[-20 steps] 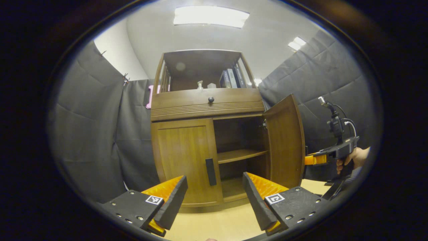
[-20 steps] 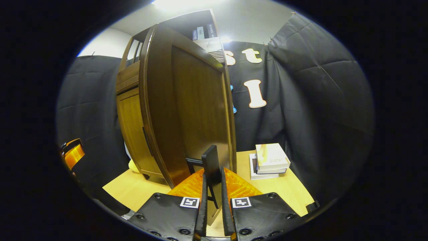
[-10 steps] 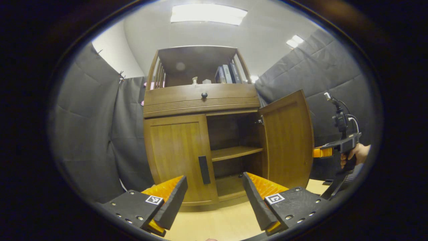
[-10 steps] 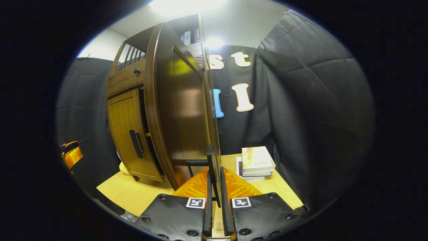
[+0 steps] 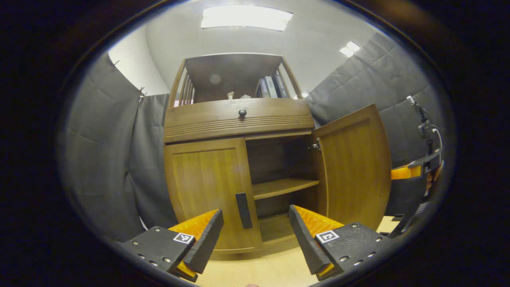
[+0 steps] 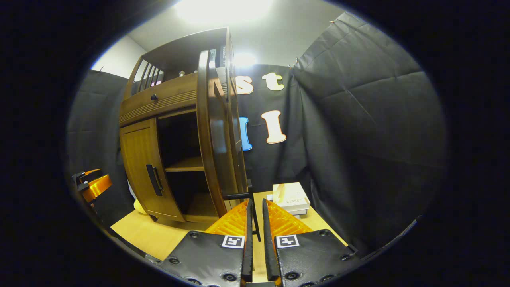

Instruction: Open the right door of the double-door shoe cabinet with the right hand, and open the left door with the left hand.

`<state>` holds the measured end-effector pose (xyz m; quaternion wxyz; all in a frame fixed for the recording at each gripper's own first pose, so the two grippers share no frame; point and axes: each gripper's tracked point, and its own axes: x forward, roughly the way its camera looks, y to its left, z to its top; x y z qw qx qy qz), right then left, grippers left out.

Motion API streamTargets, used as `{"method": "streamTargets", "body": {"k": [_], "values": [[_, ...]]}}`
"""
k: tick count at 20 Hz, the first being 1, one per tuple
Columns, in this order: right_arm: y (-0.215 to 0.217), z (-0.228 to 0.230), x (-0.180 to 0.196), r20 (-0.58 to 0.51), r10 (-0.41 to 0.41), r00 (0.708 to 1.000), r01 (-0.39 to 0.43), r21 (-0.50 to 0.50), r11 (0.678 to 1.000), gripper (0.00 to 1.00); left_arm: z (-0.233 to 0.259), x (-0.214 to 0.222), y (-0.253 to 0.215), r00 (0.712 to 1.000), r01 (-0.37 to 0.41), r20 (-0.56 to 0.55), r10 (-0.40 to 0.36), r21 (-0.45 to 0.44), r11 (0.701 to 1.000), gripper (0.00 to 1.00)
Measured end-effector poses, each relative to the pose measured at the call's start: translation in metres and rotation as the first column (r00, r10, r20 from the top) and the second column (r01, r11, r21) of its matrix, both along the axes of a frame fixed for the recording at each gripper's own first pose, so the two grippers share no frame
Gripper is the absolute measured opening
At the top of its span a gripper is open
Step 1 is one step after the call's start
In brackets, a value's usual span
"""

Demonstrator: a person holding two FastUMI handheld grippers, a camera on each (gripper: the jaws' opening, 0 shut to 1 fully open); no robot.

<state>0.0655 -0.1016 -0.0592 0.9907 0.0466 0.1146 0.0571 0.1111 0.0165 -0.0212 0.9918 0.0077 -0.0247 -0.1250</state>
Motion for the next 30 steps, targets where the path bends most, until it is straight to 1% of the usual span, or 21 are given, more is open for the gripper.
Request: {"method": "streamTargets", "body": {"k": [1,2,4,7,8,9,10,13,18,19,20,23,24,25,27,28,29,30], "values": [[-0.002,0.008,-0.006,0.013,-0.007,1.0,0.008,-0.006,1.0,0.15,-0.002,0.007,0.001,1.0,-0.01,-0.007,0.01,-0.015,1.0,0.95],[-0.003,0.015,-0.013,0.025,-0.017,1.0,0.017,-0.01,1.0,0.25,-0.006,0.017,0.002,1.0,-0.019,-0.02,0.019,-0.027,0.999,0.95],[-0.006,0.03,-0.026,0.062,-0.041,0.997,0.042,-0.022,0.999,0.52,-0.012,0.032,0.005,0.999,-0.038,-0.034,0.037,-0.035,0.999,0.95],[-0.018,0.053,-0.043,0.153,-0.11,0.982,0.118,-0.044,0.992,0.92,-0.022,0.05,0.01,0.997,-0.059,-0.044,0.058,-0.019,0.998,0.95],[-0.016,0.057,-0.05,0.167,-0.116,0.979,0.124,-0.041,0.991,0.92,-0.026,0.057,0.01,0.997,-0.062,-0.051,0.061,-0.021,0.998,0.95],[-0.014,0.056,-0.056,0.166,-0.119,0.979,0.127,-0.039,0.991,0.96,-0.03,0.064,0.009,0.996,-0.063,-0.058,0.061,-0.025,0.998,0.95],[-0.013,0.053,-0.062,0.153,-0.122,0.981,0.131,-0.045,0.99,0.92,-0.034,0.072,0.009,0.996,-0.066,-0.065,0.064,-0.03,0.997,0.95],[-0.015,0.047,-0.077,0.134,-0.141,0.981,0.151,-0.066,0.986,0.92,-0.043,0.091,0.01,0.994,-0.075,-0.077,0.072,-0.036,0.997,0.95],[-0.01,0.038,-0.092,0.11,-0.161,0.981,0.17,-0.074,0.983,0.92,-0.061,0.139,0.006,0.993,-0.084,-0.091,0.08,-0.041,0.996,0.93],[-0.01,0.036,-0.094,0.105,-0.166,0.98,0.175,-0.081,0.981,0.96,-0.065,0.148,0.003,0.992,-0.083,-0.096,0.079,-0.042,0.996,0.92],[-0.011,0.035,-0.096,0.102,-0.169,0.98,0.178,-0.085,0.98,0.92,-0.069,0.155,0.002,0.992,-0.083,-0.102,0.079,-0.038,0.996,0.92],[-0.012,0.029,-0.101,0.083,-0.182,0.98,0.19,-0.094,0.977,0.92,-0.083,0.175,-0.004,0.988,-0.09,-0.132,0.086,-0.026,0.996,0.9],[-0.014,0.028,-0.103,0.079,-0.186,0.979,0.194,-0.096,0.976,0.96,-0.089,0.181,-0.003,0.986,-0.092,-0.145,0.087,-0.027,0.995,0.89],[-0.015,0.026,-0.103,0.074,-0.19,0.979,0.197,-0.097,0.976,0.92,-0.093,0.185,-0.005,0.984,-0.091,-0.156,0.086,-0.03,0.995,0.89],[-0.016,0.024,-0.104,0.068,-0.198,0.978,0.204,-0.096,0.974,0.92,-0.097,0.19,-0.001,0.981,-0.116,-0.158,0.109,-0.038,0.992,0.76],[-0.016,0.025,-0.104,0.066,-0.201,0.977,0.206,-0.093,0.974,0.96,-0.101,0.194,-0.003,0.98,-0.116,-0.165,0.107,-0.041,0.992,0.7],[-0.017,0.023,-0.103,0.063,-0.202,0.977,0.207,-0.09,0.974,0.96,-0.104,0.196,-0.002,0.979,-0.119,-0.17,0.11,-0.04,0.992,0.64],[-0.016,0.022,-0.102,0.061,-0.201,0.978,0.206,-0.087,0.975,0.96,-0.105,0.199,-0.001,0.98,-0.119,-0.168,0.111,-0.039,0.992,0.54]]}}
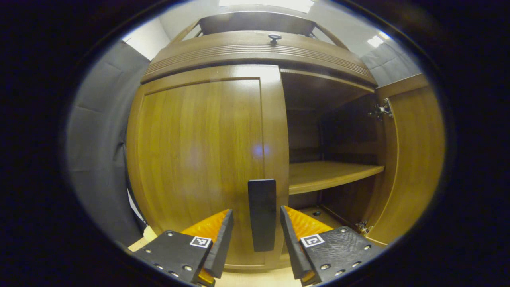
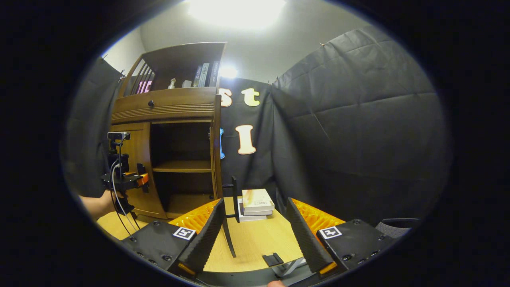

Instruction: Open the right door of the double-door shoe cabinet with the right hand, and open the left door with the left hand.

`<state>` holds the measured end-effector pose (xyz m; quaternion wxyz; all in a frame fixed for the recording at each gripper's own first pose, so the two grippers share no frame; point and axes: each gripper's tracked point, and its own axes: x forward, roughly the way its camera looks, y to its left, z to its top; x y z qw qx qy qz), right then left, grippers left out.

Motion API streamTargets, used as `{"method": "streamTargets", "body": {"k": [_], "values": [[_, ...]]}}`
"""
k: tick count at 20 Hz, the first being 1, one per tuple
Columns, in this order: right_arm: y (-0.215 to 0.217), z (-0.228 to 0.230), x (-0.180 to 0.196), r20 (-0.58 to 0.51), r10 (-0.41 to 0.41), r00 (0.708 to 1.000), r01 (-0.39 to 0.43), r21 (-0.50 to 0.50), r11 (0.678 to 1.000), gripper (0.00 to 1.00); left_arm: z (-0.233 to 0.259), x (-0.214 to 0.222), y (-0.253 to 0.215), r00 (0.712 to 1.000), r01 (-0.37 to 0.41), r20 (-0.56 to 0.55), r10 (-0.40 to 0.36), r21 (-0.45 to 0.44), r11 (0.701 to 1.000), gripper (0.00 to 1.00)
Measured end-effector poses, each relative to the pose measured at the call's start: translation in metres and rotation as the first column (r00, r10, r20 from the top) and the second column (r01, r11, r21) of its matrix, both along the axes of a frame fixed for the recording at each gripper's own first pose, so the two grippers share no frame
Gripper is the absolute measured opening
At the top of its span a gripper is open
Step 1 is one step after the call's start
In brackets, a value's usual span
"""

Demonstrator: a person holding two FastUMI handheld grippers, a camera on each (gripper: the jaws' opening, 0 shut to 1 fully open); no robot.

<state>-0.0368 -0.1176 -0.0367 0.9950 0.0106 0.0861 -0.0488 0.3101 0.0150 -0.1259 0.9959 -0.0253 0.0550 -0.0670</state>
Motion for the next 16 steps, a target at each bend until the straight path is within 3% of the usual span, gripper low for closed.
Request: {"method": "streamTargets", "body": {"k": [3,5,8,16], "values": [[0.0,-0.004,0.001,-0.005,0.001,1.0,-0.001,-0.004,1.0,0.92,0.0,0.005,-0.009,1.0,0.015,0.006,-0.015,-0.004,1.0,0.26],[0.003,-0.006,0.002,-0.012,0.012,1.0,-0.012,-0.003,1.0,0.92,0.002,0.003,-0.008,1.0,-0.002,0.005,0.002,-0.008,1.0,0.28],[0.005,-0.01,0.002,-0.016,0.025,1.0,-0.025,-0.006,1.0,0.92,0.003,0.0,-0.008,1.0,0.001,-0.008,-0.001,-0.025,1.0,0.2],[0.02,-0.008,0.011,0.004,0.077,0.997,-0.077,0.026,0.997,0.96,0.006,-0.04,0.004,0.999,0.028,-0.019,-0.029,-0.052,0.998,0.18]]}}
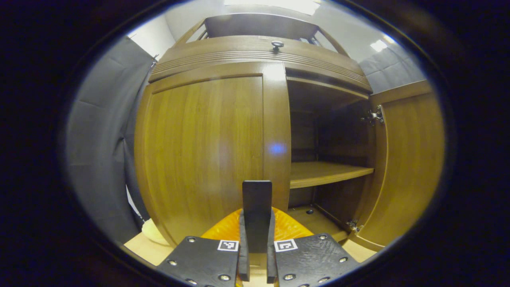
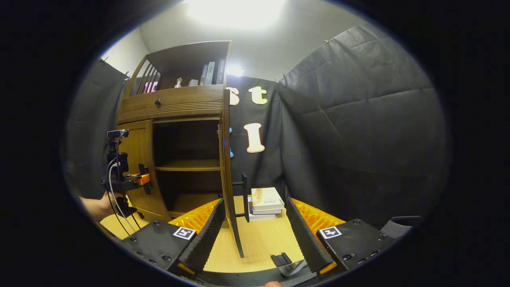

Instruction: Open the right door of the double-door shoe cabinet with the right hand, and open the left door with the left hand.

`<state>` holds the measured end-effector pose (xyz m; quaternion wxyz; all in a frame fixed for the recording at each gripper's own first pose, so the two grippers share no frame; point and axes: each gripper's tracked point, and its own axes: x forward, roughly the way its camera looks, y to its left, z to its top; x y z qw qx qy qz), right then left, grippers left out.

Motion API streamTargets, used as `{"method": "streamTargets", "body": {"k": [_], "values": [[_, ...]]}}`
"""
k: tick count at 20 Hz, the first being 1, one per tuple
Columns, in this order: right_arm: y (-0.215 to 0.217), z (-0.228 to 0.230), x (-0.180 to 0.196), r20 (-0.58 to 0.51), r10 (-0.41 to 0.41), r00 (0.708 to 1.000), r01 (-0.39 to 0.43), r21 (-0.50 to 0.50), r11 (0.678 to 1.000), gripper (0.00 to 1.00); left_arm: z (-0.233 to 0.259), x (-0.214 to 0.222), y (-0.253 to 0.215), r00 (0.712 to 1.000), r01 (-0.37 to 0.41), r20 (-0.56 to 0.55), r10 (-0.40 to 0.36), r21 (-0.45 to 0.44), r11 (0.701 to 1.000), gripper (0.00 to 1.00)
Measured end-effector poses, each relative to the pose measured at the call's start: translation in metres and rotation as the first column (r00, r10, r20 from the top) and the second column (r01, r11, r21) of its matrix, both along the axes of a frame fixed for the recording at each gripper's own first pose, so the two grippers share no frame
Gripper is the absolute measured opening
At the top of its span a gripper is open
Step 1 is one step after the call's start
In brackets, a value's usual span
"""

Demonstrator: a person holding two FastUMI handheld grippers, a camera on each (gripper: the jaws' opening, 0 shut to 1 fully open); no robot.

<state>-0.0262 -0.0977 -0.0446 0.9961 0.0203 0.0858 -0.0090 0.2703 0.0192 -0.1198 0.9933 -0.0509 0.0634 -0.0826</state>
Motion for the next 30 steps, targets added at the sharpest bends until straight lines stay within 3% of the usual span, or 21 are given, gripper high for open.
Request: {"method": "streamTargets", "body": {"k": [10,11,12,16,17,19,20,21,25,26,27,29,30], "values": [[0.04,0.002,0.016,0.018,0.111,0.994,-0.112,0.023,0.993,0.96,0.004,-0.072,0.043,1.0,0.006,-0.022,-0.006,-0.025,1.0,0.17],[0.045,0.001,0.017,0.019,0.124,0.992,-0.124,0.023,0.992,0.92,0.005,-0.08,0.049,1.0,0.002,-0.023,-0.003,-0.027,1.0,0.2],[0.05,0.001,0.019,0.019,0.137,0.99,-0.137,0.025,0.99,0.96,0.005,-0.084,0.054,1.0,-0.002,-0.023,0.001,-0.027,1.0,0.2],[0.072,0.003,0.026,0.027,0.188,0.982,-0.189,0.032,0.981,0.92,0.009,-0.106,0.077,1.0,-0.021,-0.018,0.02,-0.031,0.999,0.2],[0.078,0.004,0.028,0.03,0.202,0.979,-0.203,0.034,0.979,0.92,0.01,-0.112,0.084,1.0,-0.026,-0.018,0.026,-0.03,0.999,0.14],[0.091,0.003,0.031,0.032,0.227,0.973,-0.228,0.04,0.973,0.96,0.01,-0.119,0.094,0.999,-0.038,-0.019,0.038,-0.032,0.999,0.19],[0.097,0.004,0.031,0.034,0.239,0.97,-0.241,0.044,0.97,0.93,0.011,-0.124,0.099,0.999,-0.045,-0.02,0.044,-0.039,0.998,0.19],[0.103,0.004,0.032,0.035,0.253,0.967,-0.254,0.048,0.966,0.96,0.011,-0.127,0.103,0.999,-0.051,-0.021,0.05,-0.042,0.998,0.19],[0.128,0.006,0.036,0.041,0.295,0.955,-0.297,0.049,0.954,0.93,0.01,-0.148,0.131,0.998,-0.067,-0.016,0.067,-0.027,0.997,0.19],[0.134,0.006,0.036,0.042,0.305,0.951,-0.307,0.05,0.95,0.96,0.009,-0.151,0.137,0.998,-0.067,-0.014,0.067,-0.024,0.997,0.19],[0.14,0.006,0.037,0.041,0.314,0.949,-0.316,0.052,0.947,0.92,0.009,-0.154,0.144,0.997,-0.071,-0.017,0.07,-0.024,0.997,0.19],[0.151,0.006,0.036,0.042,0.33,0.943,-0.332,0.057,0.942,0.96,0.01,-0.16,0.161,0.997,-0.079,-0.018,0.078,-0.027,0.997,0.19],[0.156,0.006,0.036,0.044,0.337,0.941,-0.339,0.059,0.939,0.92,0.01,-0.164,0.168,0.996,-0.083,-0.016,0.083,-0.023,0.996,0.19]]}}
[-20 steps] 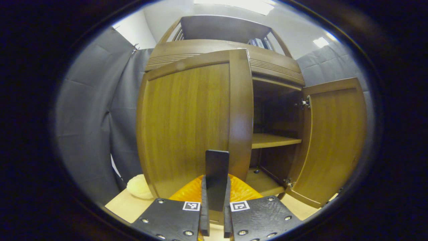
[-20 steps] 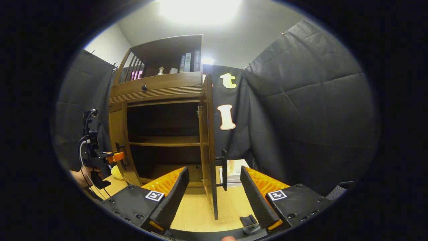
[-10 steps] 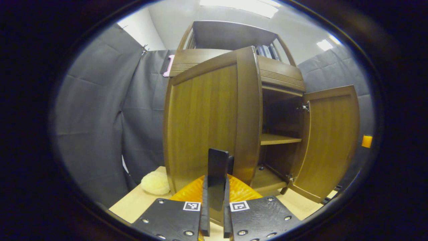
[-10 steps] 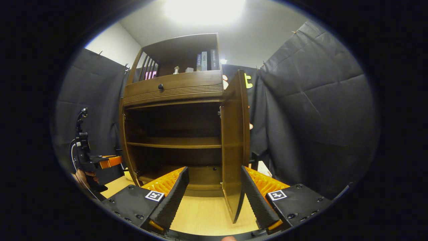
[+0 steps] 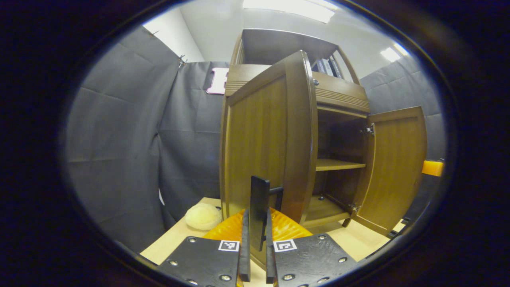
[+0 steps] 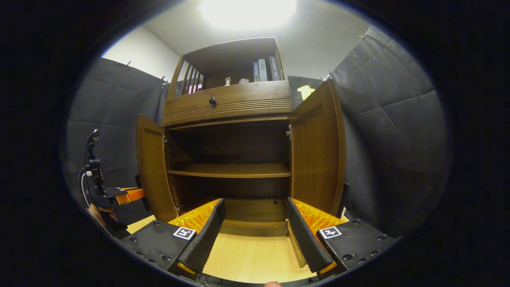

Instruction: Open the right door of the double-door shoe cabinet with the right hand, and open the left door with the left hand.

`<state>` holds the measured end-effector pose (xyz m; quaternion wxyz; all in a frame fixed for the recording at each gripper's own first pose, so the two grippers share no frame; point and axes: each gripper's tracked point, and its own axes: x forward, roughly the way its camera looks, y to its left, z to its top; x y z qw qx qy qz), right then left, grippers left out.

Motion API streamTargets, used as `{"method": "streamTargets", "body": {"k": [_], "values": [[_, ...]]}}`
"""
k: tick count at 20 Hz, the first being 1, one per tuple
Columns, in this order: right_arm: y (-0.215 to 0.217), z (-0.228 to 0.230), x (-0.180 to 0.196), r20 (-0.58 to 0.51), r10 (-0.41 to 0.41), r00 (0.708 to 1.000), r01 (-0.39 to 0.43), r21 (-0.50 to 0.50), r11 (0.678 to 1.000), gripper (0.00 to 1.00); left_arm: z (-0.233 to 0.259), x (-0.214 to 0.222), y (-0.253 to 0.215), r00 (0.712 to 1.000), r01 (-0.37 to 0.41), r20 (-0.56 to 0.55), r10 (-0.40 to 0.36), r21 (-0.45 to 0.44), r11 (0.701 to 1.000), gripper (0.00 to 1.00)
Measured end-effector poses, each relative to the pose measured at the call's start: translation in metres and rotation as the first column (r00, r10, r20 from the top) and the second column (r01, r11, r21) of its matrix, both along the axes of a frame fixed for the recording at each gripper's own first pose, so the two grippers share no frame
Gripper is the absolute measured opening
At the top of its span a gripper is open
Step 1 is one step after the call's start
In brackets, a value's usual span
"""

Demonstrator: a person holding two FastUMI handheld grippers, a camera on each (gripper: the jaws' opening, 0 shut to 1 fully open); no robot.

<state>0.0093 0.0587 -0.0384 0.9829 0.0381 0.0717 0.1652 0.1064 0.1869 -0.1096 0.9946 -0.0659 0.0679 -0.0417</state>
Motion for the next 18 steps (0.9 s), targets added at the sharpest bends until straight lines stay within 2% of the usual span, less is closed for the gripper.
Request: {"method": "streamTargets", "body": {"k": [1,2,3,4,5,6,7,8,11,12,17,18], "values": [[0.005,0.0,-0.001,0.001,0.008,1.0,-0.008,0.001,1.0,0.96,-0.002,-0.002,0.006,1.0,-0.004,0.002,0.004,0.006,1.0,0.19],[0.011,0.0,-0.001,0.002,0.016,1.0,-0.016,-0.001,1.0,0.92,-0.001,-0.004,0.012,1.0,-0.01,0.006,0.01,0.013,1.0,0.19],[0.015,0.0,0.0,0.005,0.021,1.0,-0.021,-0.003,1.0,0.96,0.0,-0.005,0.018,1.0,-0.015,0.014,0.014,0.018,1.0,0.19],[0.02,0.001,0.0,0.007,0.026,1.0,-0.026,-0.005,1.0,0.92,0.004,-0.006,0.024,1.0,-0.017,0.021,0.017,0.021,1.0,0.19],[0.025,0.001,-0.001,0.006,0.031,1.0,-0.031,-0.005,1.0,0.92,0.005,-0.007,0.029,0.999,-0.02,0.028,0.02,0.021,1.0,0.14],[0.03,0.0,-0.002,0.004,0.036,0.999,-0.036,-0.004,0.999,0.96,0.007,-0.007,0.037,0.999,-0.032,0.031,0.031,0.027,0.999,0.16],[0.035,-0.001,-0.004,0.004,0.04,0.999,-0.04,-0.005,0.999,0.96,0.008,-0.009,0.049,0.998,-0.048,0.032,0.047,0.039,0.998,0.17],[0.04,0.0,-0.005,0.005,0.043,0.999,-0.043,-0.006,0.999,0.92,0.006,-0.007,0.054,0.998,-0.052,0.033,0.051,0.039,0.998,0.17],[0.053,0.001,-0.003,0.004,0.054,0.999,-0.054,-0.02,0.998,0.96,0.001,-0.013,0.078,0.997,-0.073,0.032,0.072,0.027,0.997,0.18],[0.056,0.002,-0.004,0.005,0.053,0.999,-0.053,-0.025,0.998,0.92,0.0,-0.014,0.085,0.996,-0.082,0.035,0.081,0.031,0.996,0.18],[0.063,0.003,-0.003,0.027,0.022,0.999,-0.021,-0.035,0.999,0.92,-0.007,-0.025,0.119,0.992,-0.124,0.039,0.122,0.034,0.992,0.19],[0.061,0.004,-0.003,0.031,0.012,0.999,-0.011,-0.035,0.999,0.96,-0.007,-0.028,0.126,0.99,-0.135,0.043,0.133,0.042,0.99,0.19]]}}
